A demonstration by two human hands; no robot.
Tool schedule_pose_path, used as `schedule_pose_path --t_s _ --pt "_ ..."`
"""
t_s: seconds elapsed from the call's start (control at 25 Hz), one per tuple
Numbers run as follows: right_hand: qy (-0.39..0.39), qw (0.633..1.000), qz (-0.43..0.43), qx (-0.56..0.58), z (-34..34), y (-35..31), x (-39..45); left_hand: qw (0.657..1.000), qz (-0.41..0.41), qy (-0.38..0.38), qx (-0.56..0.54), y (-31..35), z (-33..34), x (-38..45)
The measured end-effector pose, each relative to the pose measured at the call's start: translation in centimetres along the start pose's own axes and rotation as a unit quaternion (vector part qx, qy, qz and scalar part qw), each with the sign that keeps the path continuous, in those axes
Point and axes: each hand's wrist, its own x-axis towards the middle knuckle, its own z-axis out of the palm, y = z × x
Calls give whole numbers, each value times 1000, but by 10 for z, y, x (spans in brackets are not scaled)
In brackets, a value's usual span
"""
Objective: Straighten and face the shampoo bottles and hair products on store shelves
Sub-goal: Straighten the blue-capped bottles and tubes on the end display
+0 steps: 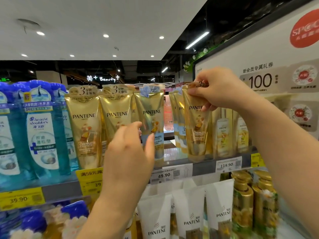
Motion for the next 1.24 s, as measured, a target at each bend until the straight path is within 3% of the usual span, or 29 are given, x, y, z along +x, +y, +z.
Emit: schedule_pose_path --t_s 0.28,0.48,0.88,1.0,1.12,1.24 --pt "125 987 -76 64 -34 -4 -28 993 -89 -73 39 12 29 1" --pt "119 986 -70 97 -43 -2 -38 983 -129 -96 83 12 34 6" --pt "139 979 -75 127 -51 2 -41 974 -96 -159 129 10 46 17" --pt "126 982 -74 118 -49 1 -39 961 -129 -240 49 2 43 27" --pt "104 985 -69 117 -47 -1 -35 916 -214 -328 -90 -5 38 39" --pt "74 987 -59 128 -49 0 -30 904 -208 -350 -128 -9 38 43"
